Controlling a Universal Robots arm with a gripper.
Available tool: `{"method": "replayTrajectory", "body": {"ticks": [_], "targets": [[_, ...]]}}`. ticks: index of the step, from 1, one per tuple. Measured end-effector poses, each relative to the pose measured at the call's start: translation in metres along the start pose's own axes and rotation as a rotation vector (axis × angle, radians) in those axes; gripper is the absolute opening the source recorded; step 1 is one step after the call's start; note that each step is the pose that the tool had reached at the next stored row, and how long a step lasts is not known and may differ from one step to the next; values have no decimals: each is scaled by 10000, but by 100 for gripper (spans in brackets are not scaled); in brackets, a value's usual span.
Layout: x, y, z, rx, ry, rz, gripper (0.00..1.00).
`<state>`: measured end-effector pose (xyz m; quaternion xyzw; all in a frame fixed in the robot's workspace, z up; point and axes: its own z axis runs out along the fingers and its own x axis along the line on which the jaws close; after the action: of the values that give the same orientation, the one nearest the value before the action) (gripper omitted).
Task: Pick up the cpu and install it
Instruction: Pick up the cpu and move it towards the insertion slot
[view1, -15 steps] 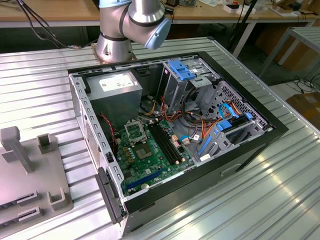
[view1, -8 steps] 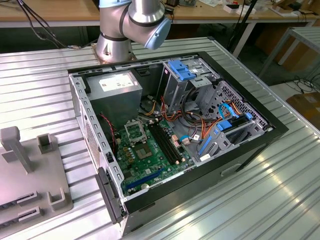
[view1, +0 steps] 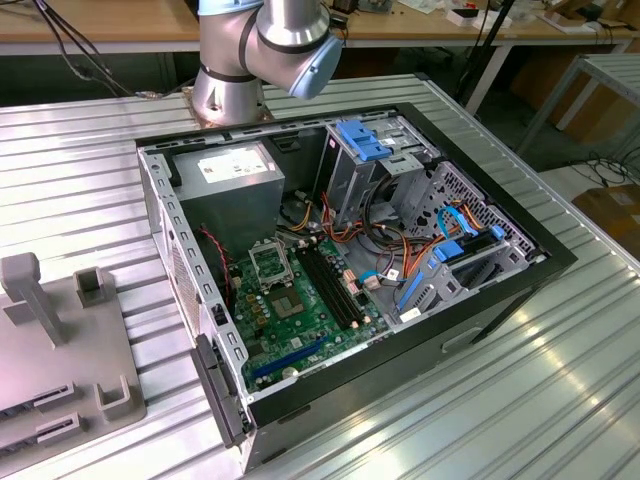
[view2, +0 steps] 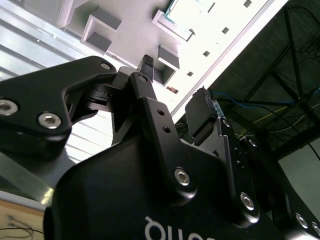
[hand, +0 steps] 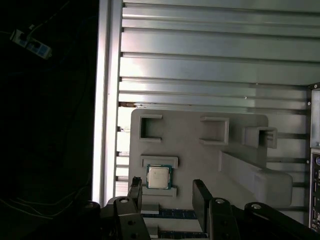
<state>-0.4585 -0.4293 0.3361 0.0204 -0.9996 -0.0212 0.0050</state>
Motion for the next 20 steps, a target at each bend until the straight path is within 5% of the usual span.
{"method": "replayTrajectory", "body": {"ticks": [11, 14, 16, 20], "targets": [[0, 0, 5, -1, -2, 0, 53], [2, -60, 59, -1, -2, 11, 53], [7, -158, 115, 1, 0, 15, 53], [21, -201, 206, 0, -2, 41, 53]]}}
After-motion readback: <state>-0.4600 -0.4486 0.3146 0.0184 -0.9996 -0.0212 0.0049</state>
